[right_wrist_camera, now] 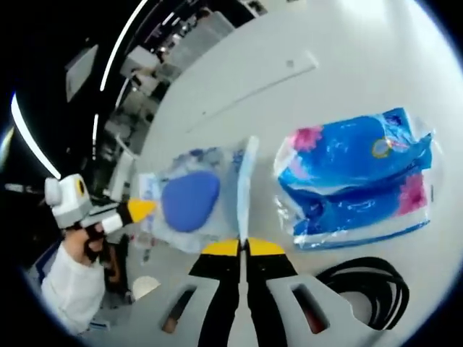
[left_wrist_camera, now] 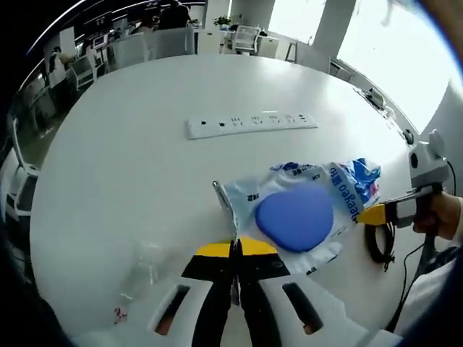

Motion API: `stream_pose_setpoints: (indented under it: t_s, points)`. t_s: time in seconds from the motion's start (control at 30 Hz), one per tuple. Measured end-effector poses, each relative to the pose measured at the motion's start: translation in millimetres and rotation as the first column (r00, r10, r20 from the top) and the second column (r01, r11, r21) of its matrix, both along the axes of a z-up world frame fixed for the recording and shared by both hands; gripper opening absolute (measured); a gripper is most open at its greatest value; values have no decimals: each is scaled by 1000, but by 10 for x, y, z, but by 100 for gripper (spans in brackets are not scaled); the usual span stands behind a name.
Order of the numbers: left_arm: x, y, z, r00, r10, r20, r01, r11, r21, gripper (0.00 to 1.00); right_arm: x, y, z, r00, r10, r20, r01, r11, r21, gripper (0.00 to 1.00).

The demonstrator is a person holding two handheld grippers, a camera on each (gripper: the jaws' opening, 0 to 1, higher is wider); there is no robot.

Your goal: Arrange the tabletop items into an orderly group along one side of the table until the central work area is clear of visible clutter.

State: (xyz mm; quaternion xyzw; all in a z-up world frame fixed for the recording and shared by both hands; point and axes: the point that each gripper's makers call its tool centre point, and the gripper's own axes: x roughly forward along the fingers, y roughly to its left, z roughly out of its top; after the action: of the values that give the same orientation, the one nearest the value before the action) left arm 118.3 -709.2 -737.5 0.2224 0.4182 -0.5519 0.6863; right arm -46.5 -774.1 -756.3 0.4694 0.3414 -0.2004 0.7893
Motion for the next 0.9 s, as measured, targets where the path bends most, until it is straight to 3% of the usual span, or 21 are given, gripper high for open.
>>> stream_pose_setpoints:
  t_s: [0.53, 0.9]
  points:
    - [-85, -28, -280, 1000, 16, 7, -16, 999, 51, 0, -82, -46, -151, 999, -23, -39, 23, 1000, -5, 0]
    - [-67, -36, -307, 997, 77, 2, -77, 997, 28, 0, -92, -27, -136, 1000, -13, -28, 13, 1000, -17, 3]
